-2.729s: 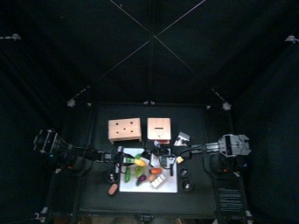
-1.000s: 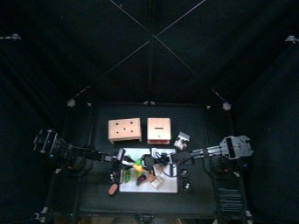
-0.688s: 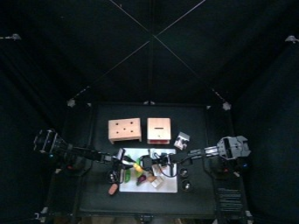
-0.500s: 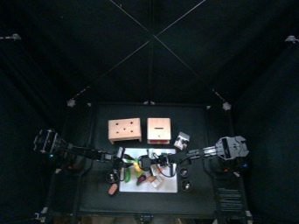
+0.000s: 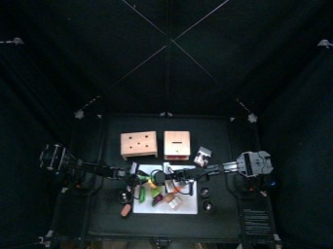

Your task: Remove piece of husk

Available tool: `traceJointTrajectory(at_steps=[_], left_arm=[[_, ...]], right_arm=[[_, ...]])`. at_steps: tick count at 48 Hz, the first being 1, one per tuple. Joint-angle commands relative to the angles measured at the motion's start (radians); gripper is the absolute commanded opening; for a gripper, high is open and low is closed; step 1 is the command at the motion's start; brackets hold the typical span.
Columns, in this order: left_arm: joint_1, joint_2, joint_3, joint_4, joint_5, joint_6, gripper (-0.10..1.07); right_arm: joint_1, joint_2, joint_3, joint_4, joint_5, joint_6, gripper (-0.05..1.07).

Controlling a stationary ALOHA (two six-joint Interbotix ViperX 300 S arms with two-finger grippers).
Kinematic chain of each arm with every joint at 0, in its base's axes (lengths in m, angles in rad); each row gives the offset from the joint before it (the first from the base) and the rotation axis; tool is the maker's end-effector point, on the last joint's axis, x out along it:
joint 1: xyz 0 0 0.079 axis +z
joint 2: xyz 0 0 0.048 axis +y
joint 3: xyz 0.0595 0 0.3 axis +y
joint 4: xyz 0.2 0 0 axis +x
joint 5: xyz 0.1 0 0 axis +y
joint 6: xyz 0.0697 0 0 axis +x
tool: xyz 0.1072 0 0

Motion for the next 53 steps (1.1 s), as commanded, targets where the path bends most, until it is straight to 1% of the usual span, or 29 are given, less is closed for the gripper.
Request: traceJointTrajectory(at_steps=[1,8,13,28,38,44,51,53], left_arm=[[-0.002,-0.008,-0.028,0.0,-0.014,0.002,0.67],[0.0,-0.008,-0.028,0.0,-0.014,0.002,0.67],[0.0,-0.008,-0.028,0.0,-0.014,0.002,0.67],[0.0,-0.009,-0.025,-0.002,-0.014,0.002,0.67],[0.0,-0.032,-0.023,-0.012,-0.014,-0.005,0.67],[-0.008,-0.067,-0.015,-0.057,-0.028,-0.008,0.67],[-0.028,-0.135,0.018,-0.147,-0.064,-0.008,0.67],[-0.037,-0.16,0.034,-0.189,-0.077,-0.011,0.67]], right_arm=[[-0.034,-0.017,-0.034,0.0,-0.002,0.0,0.6],[-0.034,-0.017,-0.037,0.0,0.003,0.0,0.51],[-0.037,-0.017,-0.038,0.003,0.011,0.0,0.48],[-0.038,-0.017,-0.037,0.006,0.063,0.002,0.48],[-0.037,-0.015,-0.041,0.009,0.063,0.002,0.48],[-0.037,-0.002,-0.055,0.012,0.064,0.002,0.48],[-0.037,0.034,-0.075,0.017,0.067,0.002,0.48],[-0.037,0.049,-0.089,0.02,0.067,0.002,0.48]])
